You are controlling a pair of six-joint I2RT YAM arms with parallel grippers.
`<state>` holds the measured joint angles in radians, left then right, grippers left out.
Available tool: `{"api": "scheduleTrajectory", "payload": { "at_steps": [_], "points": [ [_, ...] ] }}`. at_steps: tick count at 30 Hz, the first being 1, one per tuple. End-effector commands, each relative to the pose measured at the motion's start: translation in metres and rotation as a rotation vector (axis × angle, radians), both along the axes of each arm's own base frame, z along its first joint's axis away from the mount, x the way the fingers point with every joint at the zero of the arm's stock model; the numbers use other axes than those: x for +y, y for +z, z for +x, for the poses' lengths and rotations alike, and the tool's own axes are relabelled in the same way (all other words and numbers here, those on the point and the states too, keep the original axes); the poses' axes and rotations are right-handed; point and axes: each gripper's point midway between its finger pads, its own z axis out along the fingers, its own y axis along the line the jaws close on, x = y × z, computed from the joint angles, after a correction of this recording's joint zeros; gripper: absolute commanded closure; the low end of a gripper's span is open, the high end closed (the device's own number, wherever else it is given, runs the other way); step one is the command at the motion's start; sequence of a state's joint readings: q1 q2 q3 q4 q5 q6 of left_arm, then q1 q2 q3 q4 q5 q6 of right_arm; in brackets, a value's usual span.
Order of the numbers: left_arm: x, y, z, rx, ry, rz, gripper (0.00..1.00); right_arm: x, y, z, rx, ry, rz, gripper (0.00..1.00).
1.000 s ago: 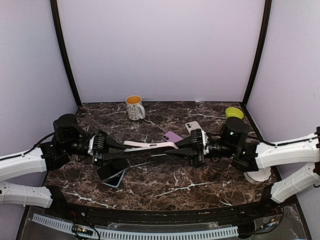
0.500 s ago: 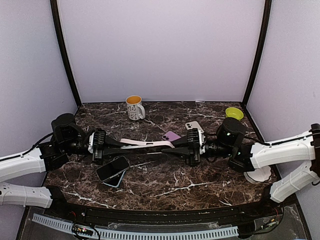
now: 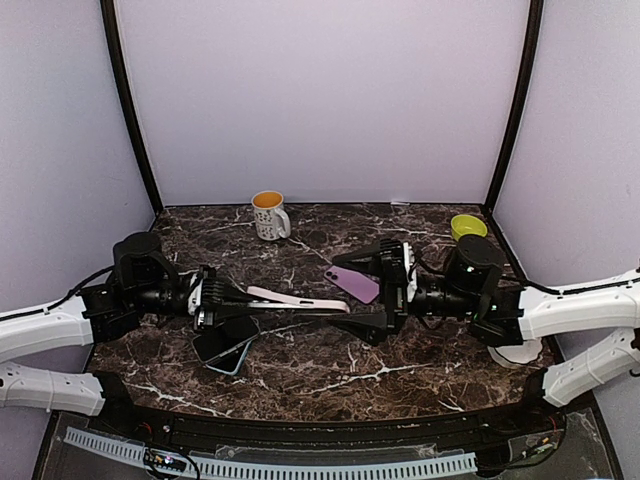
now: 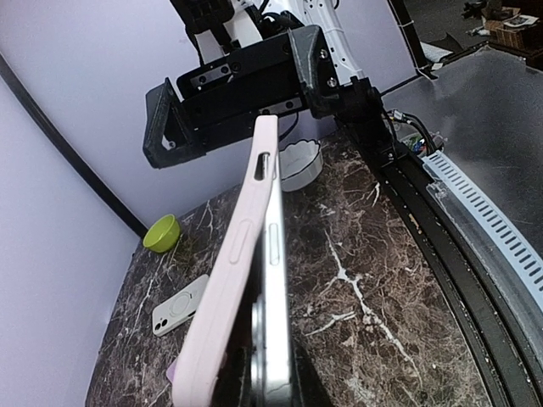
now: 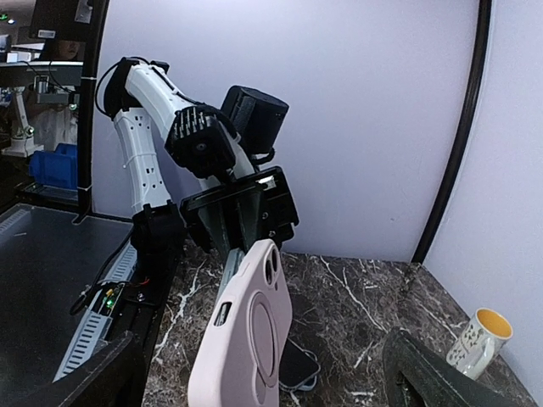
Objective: Take the phone out of the phone case
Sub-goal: Pass from the right arm to the left, then remove the phone case from the phone.
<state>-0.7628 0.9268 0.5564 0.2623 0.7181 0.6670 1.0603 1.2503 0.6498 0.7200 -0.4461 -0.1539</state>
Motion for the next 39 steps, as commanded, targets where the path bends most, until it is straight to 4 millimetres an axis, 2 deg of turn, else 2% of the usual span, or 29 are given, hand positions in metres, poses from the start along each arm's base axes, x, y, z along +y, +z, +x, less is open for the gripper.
{"api": "scheduleTrajectory", "payload": {
  "at_steps": [1,5,7,10,13,17,18,20,22,24,33,39],
  "points": [
    [-0.003,0.007,0.001,-0.083,-0.001,-0.001,1.00,-0.008,-0.018,0.007,0.149,-0.074,-0.087,0.01],
    [-0.005,-0.003,0.002,-0.092,0.008,0.042,1.00,-0.015,-0.010,0.005,0.193,-0.088,-0.115,0.01],
    [-0.005,-0.007,0.004,-0.092,0.014,0.055,1.00,-0.020,0.003,0.010,0.254,-0.128,-0.090,0.01],
    [-0.007,-0.011,0.003,-0.089,0.009,0.068,1.00,-0.031,0.026,0.031,0.407,-0.252,0.006,0.01],
    [-0.008,-0.013,0.003,-0.081,0.003,0.075,1.00,-0.030,0.038,0.029,0.429,-0.235,0.008,0.01],
    [-0.009,-0.016,0.002,-0.072,-0.008,0.084,1.00,-0.020,0.033,0.040,0.487,-0.286,-0.072,0.01],
    [-0.010,-0.017,0.001,-0.066,-0.014,0.086,1.00,-0.015,0.025,0.045,0.507,-0.307,-0.118,0.01],
    [-0.010,-0.020,-0.001,-0.058,-0.023,0.092,1.00,-0.006,0.024,0.049,0.529,-0.320,-0.190,0.03],
    [-0.011,-0.022,-0.001,-0.053,-0.027,0.099,1.00,0.006,0.009,0.052,0.563,-0.324,-0.290,0.04],
    [-0.012,-0.024,0.000,-0.045,-0.027,0.107,1.00,0.015,0.004,0.053,0.584,-0.314,-0.344,0.05],
    [-0.013,-0.028,0.001,-0.039,-0.018,0.120,1.00,0.058,-0.015,0.026,0.565,-0.215,-0.542,0.11],
    [-0.013,-0.029,0.000,-0.039,-0.021,0.123,1.00,0.078,-0.033,0.021,0.567,-0.201,-0.607,0.20]
  ]
}}
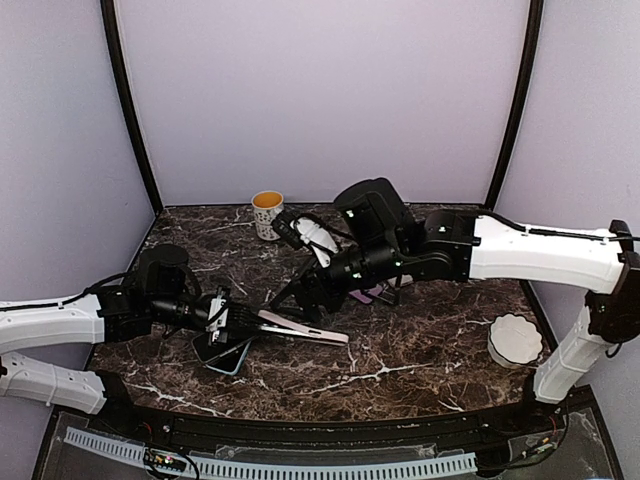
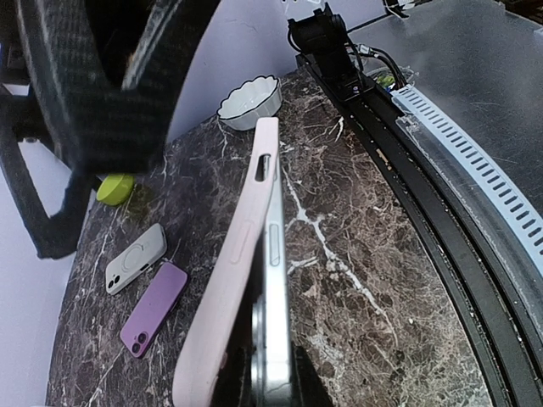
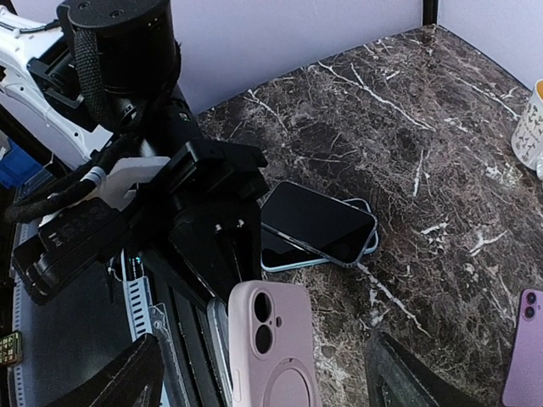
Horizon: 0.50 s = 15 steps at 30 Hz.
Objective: Take the phone out of the phone case
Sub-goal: Remove the phone case from the phone.
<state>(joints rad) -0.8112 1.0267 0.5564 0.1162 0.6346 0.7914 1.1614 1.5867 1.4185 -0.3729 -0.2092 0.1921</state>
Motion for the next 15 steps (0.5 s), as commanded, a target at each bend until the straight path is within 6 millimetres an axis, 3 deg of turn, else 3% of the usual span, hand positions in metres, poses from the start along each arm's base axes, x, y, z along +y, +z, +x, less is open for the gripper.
{"api": "scheduleTrajectory", "payload": {
  "at_steps": [1,6,15],
  "points": [
    [-0.008,0.033,0.000,-0.071,-0.028,-0.081,1.00,0.013,-0.006,-0.005,0.000,0.029,-0.041,0.22],
    [-0.008,0.033,-0.001,-0.075,-0.030,-0.080,1.00,0.027,-0.018,-0.010,-0.002,0.059,-0.080,0.29],
    [-0.007,0.032,-0.001,-0.086,-0.023,-0.075,1.00,0.037,-0.031,-0.015,0.028,0.093,-0.091,0.52]
  ]
}}
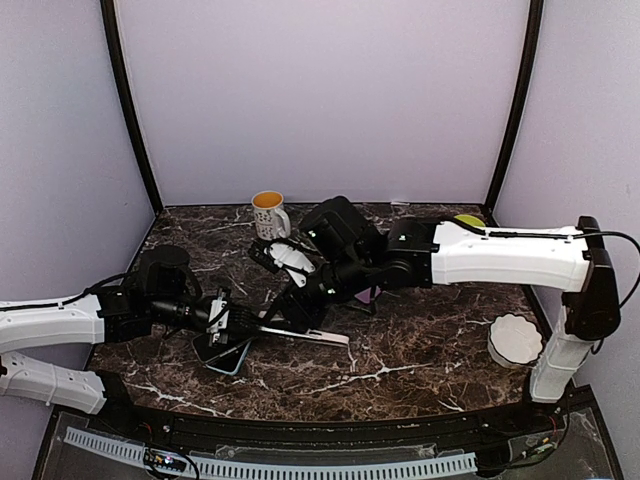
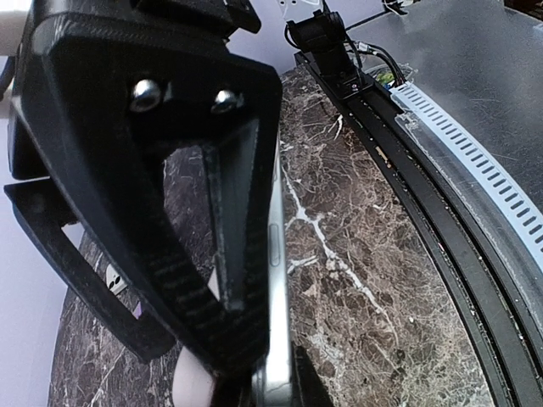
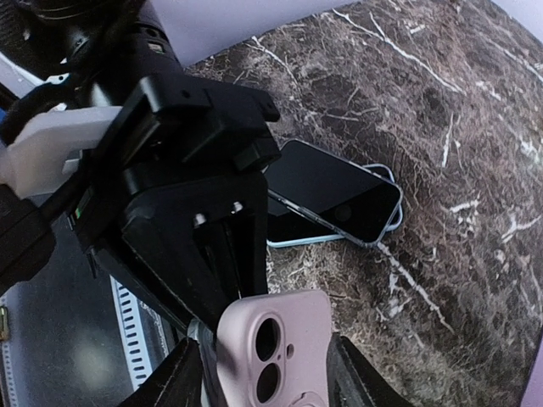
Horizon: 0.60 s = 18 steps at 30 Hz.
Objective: Take the phone out of the phone case
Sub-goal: Remove the phone case from the phone.
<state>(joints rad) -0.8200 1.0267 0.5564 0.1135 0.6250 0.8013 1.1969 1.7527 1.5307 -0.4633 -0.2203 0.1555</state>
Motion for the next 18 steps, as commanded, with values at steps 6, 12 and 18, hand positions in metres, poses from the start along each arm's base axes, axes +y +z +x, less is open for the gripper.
{"api": "scheduleTrajectory", "payload": {
  "at_steps": [6,12,18],
  "points": [
    [-0.006,0.033,0.001,-0.082,-0.017,-0.080,1.00,0.010,0.010,-0.007,0.003,0.031,0.037,0.60],
    [-0.006,0.033,0.004,-0.092,-0.003,-0.079,1.00,0.006,0.003,-0.009,0.008,0.038,0.016,0.69],
    [-0.005,0.037,0.011,-0.113,0.039,-0.081,1.00,-0.001,-0.001,-0.010,0.005,0.034,0.000,0.73]
  ]
}}
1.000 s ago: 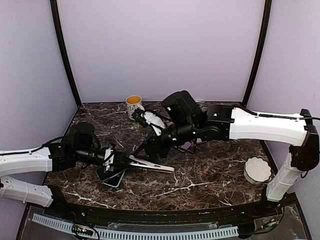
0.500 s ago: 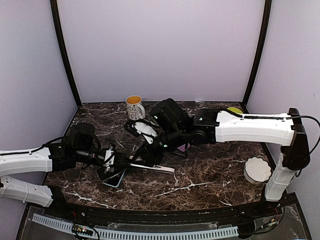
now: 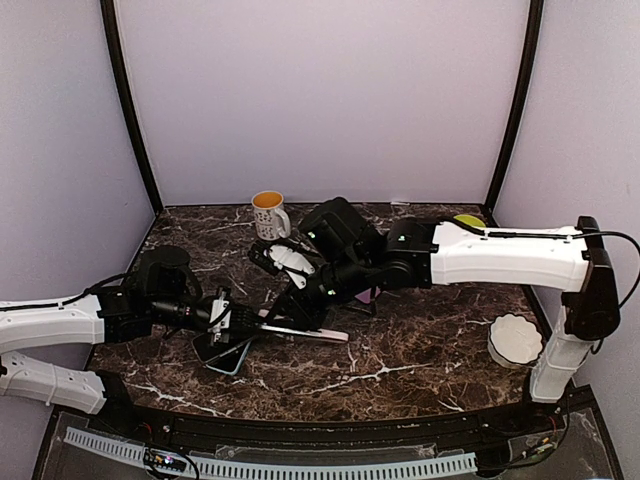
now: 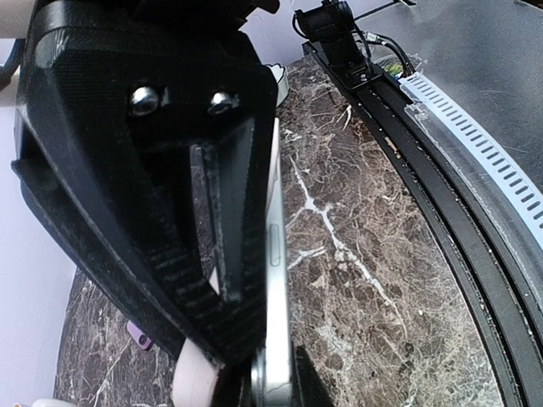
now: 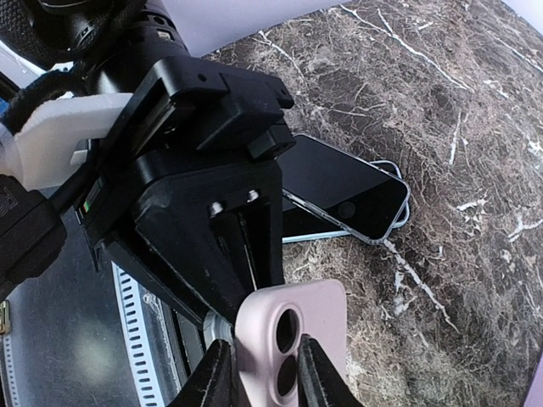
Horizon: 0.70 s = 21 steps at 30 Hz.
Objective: Take the phone out of the phone case
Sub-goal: Remove the phone case from the phone.
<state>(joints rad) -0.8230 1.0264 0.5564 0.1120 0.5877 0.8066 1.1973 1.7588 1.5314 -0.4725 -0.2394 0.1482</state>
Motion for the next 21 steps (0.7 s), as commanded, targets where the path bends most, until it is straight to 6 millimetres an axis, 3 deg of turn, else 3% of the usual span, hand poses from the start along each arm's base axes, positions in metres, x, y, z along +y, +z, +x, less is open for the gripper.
{"api": "scheduleTrajectory", "payload": {
  "at_steps": [1,14,19,21],
  "points": [
    [-0.005,0.039,0.008,-0.103,0.021,-0.093,1.00,-0.002,0.003,-0.006,-0.006,0.012,0.011,0.73],
    [-0.002,0.046,0.015,-0.143,0.069,-0.110,1.00,-0.008,-0.014,0.000,-0.019,-0.027,-0.049,0.84],
    [-0.001,0.050,0.015,-0.161,0.068,-0.125,1.00,-0.013,-0.018,0.006,-0.047,-0.052,-0.080,0.84],
    [-0.001,0.051,0.013,-0.163,0.062,-0.130,1.00,-0.015,-0.019,0.010,-0.065,-0.068,-0.094,0.79]
  ]
}}
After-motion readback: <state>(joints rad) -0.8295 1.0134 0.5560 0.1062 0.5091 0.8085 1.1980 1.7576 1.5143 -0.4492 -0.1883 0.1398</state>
